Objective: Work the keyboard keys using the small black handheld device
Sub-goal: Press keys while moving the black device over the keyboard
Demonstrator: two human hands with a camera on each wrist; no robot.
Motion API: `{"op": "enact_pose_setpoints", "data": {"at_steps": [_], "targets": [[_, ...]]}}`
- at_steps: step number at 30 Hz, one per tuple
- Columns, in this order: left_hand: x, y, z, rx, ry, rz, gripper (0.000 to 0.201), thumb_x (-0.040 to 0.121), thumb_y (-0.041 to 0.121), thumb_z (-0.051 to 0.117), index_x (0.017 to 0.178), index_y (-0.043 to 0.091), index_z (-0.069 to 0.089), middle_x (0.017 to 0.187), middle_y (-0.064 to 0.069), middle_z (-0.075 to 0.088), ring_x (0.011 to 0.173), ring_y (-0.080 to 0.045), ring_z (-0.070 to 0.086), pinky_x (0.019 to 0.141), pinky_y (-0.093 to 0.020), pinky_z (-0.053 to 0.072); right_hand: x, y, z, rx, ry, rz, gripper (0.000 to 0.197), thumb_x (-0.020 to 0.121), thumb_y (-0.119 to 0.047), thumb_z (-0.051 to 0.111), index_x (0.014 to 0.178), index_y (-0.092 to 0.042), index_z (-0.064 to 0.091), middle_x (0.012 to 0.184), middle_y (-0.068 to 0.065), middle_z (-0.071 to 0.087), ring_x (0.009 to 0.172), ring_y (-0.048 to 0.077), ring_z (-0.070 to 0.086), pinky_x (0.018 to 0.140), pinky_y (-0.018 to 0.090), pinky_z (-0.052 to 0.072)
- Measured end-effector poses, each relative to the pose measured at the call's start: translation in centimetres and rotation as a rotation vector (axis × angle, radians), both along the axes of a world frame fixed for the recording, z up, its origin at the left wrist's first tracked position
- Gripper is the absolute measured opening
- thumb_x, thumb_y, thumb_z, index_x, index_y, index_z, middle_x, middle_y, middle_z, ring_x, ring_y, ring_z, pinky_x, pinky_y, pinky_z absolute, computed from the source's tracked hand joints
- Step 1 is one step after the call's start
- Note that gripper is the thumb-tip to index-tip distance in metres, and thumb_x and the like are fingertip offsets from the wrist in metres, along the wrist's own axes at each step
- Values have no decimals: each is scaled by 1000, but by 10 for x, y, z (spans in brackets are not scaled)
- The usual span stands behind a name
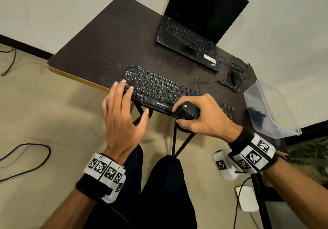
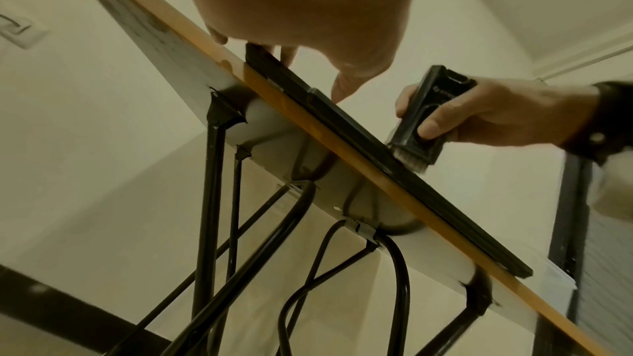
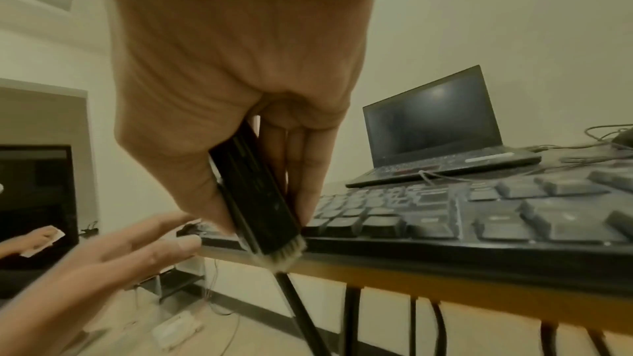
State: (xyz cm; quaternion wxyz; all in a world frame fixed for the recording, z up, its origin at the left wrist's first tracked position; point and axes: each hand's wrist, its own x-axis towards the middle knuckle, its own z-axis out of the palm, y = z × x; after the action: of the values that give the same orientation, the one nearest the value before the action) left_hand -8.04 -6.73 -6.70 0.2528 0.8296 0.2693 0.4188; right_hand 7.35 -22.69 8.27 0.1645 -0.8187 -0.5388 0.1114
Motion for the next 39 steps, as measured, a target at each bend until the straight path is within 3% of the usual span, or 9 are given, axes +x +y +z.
{"op": "enact_pose_setpoints", "data": {"at_steps": [4, 7, 13, 17, 21, 25, 29, 33, 39], "targets": [[-2, 6, 1, -107, -46, 9, 74, 97, 39, 70, 154, 0, 43, 167, -16, 37, 157, -30, 32, 126, -43, 27, 17, 2, 0, 117, -84, -172, 24, 75, -19, 86, 96, -30, 78, 80, -6, 77, 66, 11, 67, 67, 35, 53], [-2, 7, 0, -133, -56, -4, 76, 96, 36, 75, 155, 1, 43, 166, -15, 39, 155, -27, 36, 128, -38, 26, 4, -2, -2, 109, -35, -116, 27, 76, -14, 87, 97, -28, 79, 88, -10, 79, 78, 13, 74, 75, 36, 58], [-2, 7, 0, -112, -30, -7, 78, 93, 41, 78, 153, 1, 47, 163, -13, 44, 152, -23, 41, 128, -46, 27, 16, -8, -3, 192, -20, -291, 27, 74, -15, 88, 94, -30, 79, 88, -11, 79, 81, 11, 75, 79, 40, 61], [2, -3, 1, -72, -11, -13, 78, 93, 48, 75, 150, 1, 50, 161, -12, 48, 150, -23, 45, 127, -44, 29, -3, -5, -8, 145, 29, -186, 28, 74, -13, 89, 95, -30, 79, 87, -10, 78, 80, 13, 74, 77, 38, 60], [1, -2, 1, -51, 4, -8, 76, 96, 49, 72, 150, 1, 50, 161, -13, 48, 150, -25, 45, 125, -49, 30, 25, -3, -1, 214, 42, -382, 23, 72, -20, 86, 91, -31, 79, 89, -9, 80, 86, 13, 77, 84, 44, 62], [2, -10, 3, 29, -3, -40, 72, 96, 45, 70, 149, 0, 52, 161, -13, 46, 152, -27, 42, 123, -55, 31, 18, -5, -1, 97, 34, -265, 26, 73, -17, 90, 92, -31, 80, 87, -10, 80, 83, 12, 76, 82, 40, 62], [5, -21, 0, 88, -3, -146, 61, 96, 38, 73, 142, 2, 59, 155, -12, 53, 151, -27, 44, 127, -52, 28, 44, -5, 5, 140, 25, -486, 24, 73, -20, 91, 91, -31, 79, 90, -13, 80, 89, 7, 76, 90, 39, 63], [6, -21, 1, 60, 7, -158, 51, 95, 35, 73, 135, 6, 64, 150, -10, 57, 149, -28, 46, 126, -51, 30, 28, -10, 5, 50, 56, -350, 23, 73, -19, 91, 88, -32, 79, 86, -9, 80, 85, 12, 76, 84, 37, 63], [4, -23, 1, 66, 41, -171, 53, 94, 34, 72, 137, 4, 62, 151, -11, 55, 152, -28, 42, 130, -49, 25, 40, -6, 8, 60, -14, -429, 22, 71, -21, 90, 88, -32, 79, 88, -12, 80, 88, 10, 76, 89, 39, 62]]}}
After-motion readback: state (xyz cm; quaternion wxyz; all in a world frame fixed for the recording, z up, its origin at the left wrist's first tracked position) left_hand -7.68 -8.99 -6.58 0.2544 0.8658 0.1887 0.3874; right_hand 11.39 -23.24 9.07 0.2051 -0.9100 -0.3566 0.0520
